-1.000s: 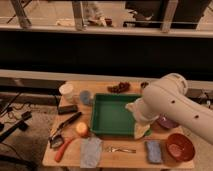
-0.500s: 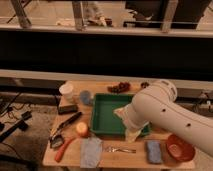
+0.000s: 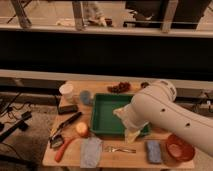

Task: Place apple in metal cup

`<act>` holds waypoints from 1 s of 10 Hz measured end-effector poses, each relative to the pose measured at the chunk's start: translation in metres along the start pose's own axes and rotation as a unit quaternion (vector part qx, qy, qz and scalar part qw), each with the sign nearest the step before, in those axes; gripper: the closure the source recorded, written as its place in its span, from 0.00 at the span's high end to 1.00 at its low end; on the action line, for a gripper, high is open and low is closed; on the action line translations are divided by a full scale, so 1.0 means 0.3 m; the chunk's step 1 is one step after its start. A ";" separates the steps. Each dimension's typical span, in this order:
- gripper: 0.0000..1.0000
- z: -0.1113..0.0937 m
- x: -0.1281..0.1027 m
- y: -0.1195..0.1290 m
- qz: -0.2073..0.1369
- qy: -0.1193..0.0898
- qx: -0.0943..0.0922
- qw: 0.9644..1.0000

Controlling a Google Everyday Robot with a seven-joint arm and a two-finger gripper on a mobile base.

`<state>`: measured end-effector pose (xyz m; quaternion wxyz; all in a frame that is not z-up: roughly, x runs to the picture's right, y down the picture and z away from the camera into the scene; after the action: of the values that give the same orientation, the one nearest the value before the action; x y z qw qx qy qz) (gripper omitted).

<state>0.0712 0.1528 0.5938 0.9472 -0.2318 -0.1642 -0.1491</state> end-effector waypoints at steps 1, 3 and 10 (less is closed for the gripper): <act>0.80 0.008 -0.035 -0.012 -0.011 -0.006 0.000 1.000; 0.80 0.028 -0.143 -0.052 -0.032 -0.016 0.003 0.999; 0.80 0.163 -0.587 -0.194 -0.120 -0.061 0.008 0.991</act>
<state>-0.1203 0.1637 0.5905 0.9124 -0.2112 -0.2498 -0.2459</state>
